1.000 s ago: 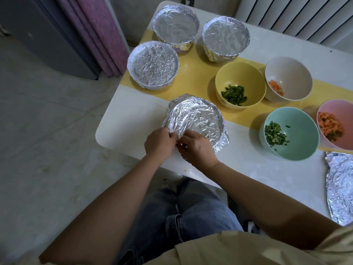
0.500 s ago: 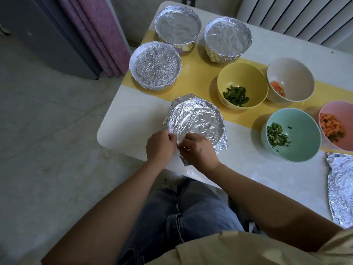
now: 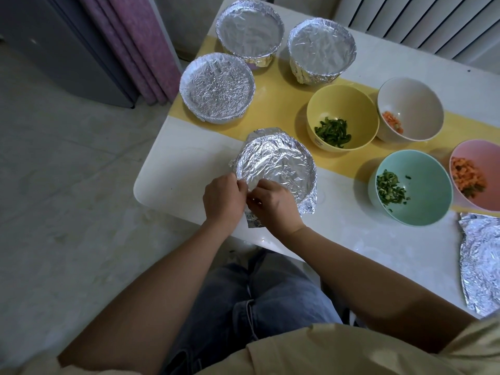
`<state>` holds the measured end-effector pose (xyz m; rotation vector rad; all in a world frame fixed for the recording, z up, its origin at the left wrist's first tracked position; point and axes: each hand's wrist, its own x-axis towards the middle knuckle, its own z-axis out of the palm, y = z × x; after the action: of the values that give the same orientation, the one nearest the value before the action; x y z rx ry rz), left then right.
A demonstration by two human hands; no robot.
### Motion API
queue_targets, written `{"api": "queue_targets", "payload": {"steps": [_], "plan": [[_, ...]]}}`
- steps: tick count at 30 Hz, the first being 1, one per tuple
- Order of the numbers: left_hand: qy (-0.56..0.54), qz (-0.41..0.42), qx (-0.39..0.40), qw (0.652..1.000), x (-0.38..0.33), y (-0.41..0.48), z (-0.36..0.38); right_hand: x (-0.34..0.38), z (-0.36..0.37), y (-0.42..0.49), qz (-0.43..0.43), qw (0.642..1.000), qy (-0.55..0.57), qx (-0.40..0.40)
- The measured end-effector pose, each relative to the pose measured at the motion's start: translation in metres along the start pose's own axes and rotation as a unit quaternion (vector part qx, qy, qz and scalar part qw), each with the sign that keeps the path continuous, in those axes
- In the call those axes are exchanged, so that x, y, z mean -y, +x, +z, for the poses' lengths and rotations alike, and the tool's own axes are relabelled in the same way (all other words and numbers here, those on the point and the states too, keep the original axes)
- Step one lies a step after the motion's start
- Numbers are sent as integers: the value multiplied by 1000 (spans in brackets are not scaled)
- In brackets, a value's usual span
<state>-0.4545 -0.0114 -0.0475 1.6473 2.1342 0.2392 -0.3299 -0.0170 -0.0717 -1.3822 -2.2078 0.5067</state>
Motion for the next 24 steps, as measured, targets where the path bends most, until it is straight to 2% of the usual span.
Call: {"api": "queue_targets", "payload": {"steps": [7, 10, 12, 16, 24], "plan": [[-2, 5, 1, 1000, 2, 7, -2, -5, -16, -11, -20, 999, -7, 33], [-39, -4, 3, 999, 4, 6, -1, -7, -11, -7, -20, 999, -10, 28], [-67, -31, 29, 997, 7, 0, 1, -8, -8, -6, -31, 999, -9, 28], [-124, -44, 140, 981, 10, -10, 10, -7, -9, -6, -34, 999, 3, 37], [-117, -28, 144, 982, 9, -5, 8, -10, -11, -10, -35, 998, 20, 40]]}}
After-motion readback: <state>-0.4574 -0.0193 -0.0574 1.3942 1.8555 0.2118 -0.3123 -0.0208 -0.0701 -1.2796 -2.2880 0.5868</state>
